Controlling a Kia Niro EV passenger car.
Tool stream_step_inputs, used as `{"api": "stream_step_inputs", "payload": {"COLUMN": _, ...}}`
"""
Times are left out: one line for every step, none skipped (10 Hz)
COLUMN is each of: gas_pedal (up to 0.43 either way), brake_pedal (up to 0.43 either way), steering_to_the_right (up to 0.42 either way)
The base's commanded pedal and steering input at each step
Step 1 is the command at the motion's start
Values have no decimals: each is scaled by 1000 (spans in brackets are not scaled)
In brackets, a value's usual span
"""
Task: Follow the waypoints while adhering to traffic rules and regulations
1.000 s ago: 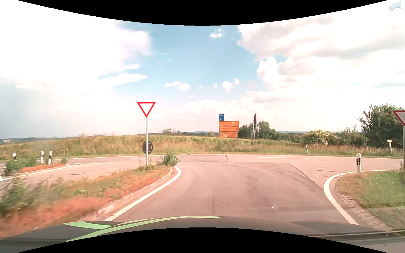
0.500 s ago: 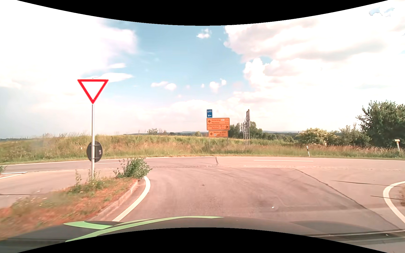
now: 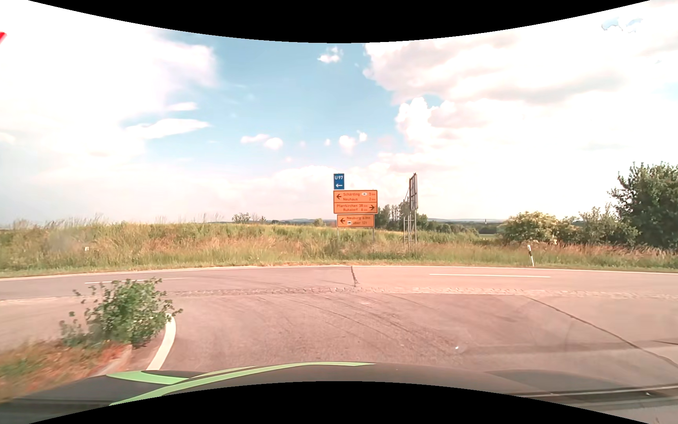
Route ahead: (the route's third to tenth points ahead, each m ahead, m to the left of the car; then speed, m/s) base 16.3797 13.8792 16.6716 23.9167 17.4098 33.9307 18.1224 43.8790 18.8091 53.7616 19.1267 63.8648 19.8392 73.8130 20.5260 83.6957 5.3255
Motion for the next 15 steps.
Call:
{"api": "stream_step_inputs", "payload": {"gas_pedal": 0, "brake_pedal": 280, "steering_to_the_right": 19}}
{"api": "stream_step_inputs", "payload": {"gas_pedal": 0, "brake_pedal": 280, "steering_to_the_right": 12}}
{"api": "stream_step_inputs", "payload": {"gas_pedal": 0, "brake_pedal": 280, "steering_to_the_right": 6}}
{"api": "stream_step_inputs", "payload": {"gas_pedal": 0, "brake_pedal": 287, "steering_to_the_right": 0}}
{"api": "stream_step_inputs", "payload": {"gas_pedal": 0, "brake_pedal": 287, "steering_to_the_right": -6}}
{"api": "stream_step_inputs", "payload": {"gas_pedal": 0, "brake_pedal": 287, "steering_to_the_right": -15}}
{"api": "stream_step_inputs", "payload": {"gas_pedal": 0, "brake_pedal": 287, "steering_to_the_right": -24}}
{"api": "stream_step_inputs", "payload": {"gas_pedal": 0, "brake_pedal": 287, "steering_to_the_right": -41}}
{"api": "stream_step_inputs", "payload": {"gas_pedal": 0, "brake_pedal": 287, "steering_to_the_right": -56}}
{"api": "stream_step_inputs", "payload": {"gas_pedal": 0, "brake_pedal": 287, "steering_to_the_right": -69}}
{"api": "stream_step_inputs", "payload": {"gas_pedal": 0, "brake_pedal": 287, "steering_to_the_right": -79}}
{"api": "stream_step_inputs", "payload": {"gas_pedal": 0, "brake_pedal": 287, "steering_to_the_right": -93}}
{"api": "stream_step_inputs", "payload": {"gas_pedal": 0, "brake_pedal": 287, "steering_to_the_right": -112}}
{"api": "stream_step_inputs", "payload": {"gas_pedal": 0, "brake_pedal": 287, "steering_to_the_right": -130}}
{"api": "stream_step_inputs", "payload": {"gas_pedal": 0, "brake_pedal": 287, "steering_to_the_right": -153}}
